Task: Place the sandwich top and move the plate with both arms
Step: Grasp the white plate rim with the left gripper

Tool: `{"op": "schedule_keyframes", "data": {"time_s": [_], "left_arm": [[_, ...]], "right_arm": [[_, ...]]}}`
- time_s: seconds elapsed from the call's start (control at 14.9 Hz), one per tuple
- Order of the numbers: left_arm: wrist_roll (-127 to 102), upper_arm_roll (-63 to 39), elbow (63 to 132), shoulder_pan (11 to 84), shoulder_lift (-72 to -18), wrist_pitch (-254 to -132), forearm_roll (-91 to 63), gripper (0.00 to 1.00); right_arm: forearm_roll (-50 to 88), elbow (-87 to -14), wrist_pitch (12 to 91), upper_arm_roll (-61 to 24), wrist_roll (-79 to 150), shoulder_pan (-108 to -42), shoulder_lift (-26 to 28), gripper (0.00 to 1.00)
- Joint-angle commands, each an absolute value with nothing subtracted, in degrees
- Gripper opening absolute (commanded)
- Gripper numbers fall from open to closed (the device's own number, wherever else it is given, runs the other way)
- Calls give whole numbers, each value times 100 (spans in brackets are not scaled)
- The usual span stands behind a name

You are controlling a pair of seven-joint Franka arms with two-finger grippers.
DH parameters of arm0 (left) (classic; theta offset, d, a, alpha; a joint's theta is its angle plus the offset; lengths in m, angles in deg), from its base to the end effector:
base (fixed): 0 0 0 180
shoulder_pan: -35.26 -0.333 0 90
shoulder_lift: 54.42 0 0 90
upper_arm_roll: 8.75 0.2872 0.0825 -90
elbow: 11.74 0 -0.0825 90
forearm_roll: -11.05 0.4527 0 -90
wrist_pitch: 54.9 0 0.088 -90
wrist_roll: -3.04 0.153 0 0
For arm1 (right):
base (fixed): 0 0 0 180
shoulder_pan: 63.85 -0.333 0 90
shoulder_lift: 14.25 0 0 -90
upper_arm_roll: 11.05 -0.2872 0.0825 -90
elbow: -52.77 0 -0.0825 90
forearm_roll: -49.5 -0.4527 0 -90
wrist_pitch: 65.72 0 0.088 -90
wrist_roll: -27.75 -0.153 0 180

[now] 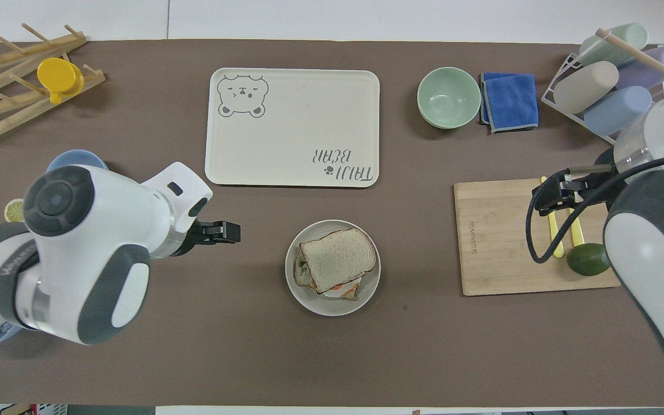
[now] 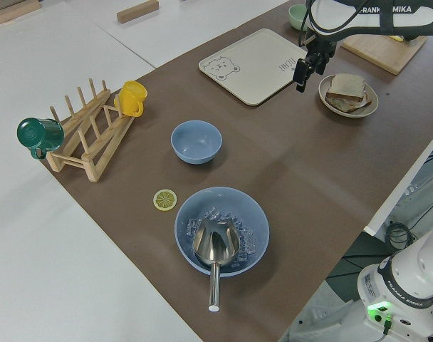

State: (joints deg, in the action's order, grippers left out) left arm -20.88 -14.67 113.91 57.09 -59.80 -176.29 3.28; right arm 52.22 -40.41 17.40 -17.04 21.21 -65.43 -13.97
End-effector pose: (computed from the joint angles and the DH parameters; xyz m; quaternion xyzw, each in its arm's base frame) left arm 0.5074 -0.2794 0.3188 0.9985 0.0016 -0.0145 0.0522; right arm 0.5957 0.0713 0.5087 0.9956 0.0083 -0.0865 0.0344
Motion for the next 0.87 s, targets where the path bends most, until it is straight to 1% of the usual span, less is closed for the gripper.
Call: {"op": "schedule_keyframes", "data": {"time_s": [0.0, 0.2, 0.4, 0.47, 0.54, 0.6, 0.8], "left_arm": [[-2771, -1376, 11903, 6249, -5935, -18513, 296, 100], [-2754, -1384, 12184, 6583, -5680, -19163, 287, 100], [-2535, -1384, 12361, 6961, -5426, -19411, 287, 100], [-2543, -1393, 12422, 6989, -5294, -19620, 235, 100], [-2535, -1393, 12501, 6998, -5232, -19788, -35, 95], [-2500, -1393, 12545, 7006, -5223, -19833, -308, 88], [-2271, -1393, 12545, 7015, -5223, -19798, -468, 86]], "right_arm": [[5178, -3917, 1663, -1589, 2571, -6464, -1382, 100], [5161, -4004, 1794, -1377, 3020, -6395, -1408, 100], [5213, -4004, 1900, -1334, 3038, -6394, -1373, 100], [5205, -3995, 1874, -1255, 3064, -6411, -1381, 100], [5196, -4004, 1839, -1193, 3082, -6438, -1399, 100], [5196, -4013, 1821, -1175, 3100, -6429, -1425, 100], [5196, -3995, 1900, -1114, 3152, -6438, -1373, 100]]}}
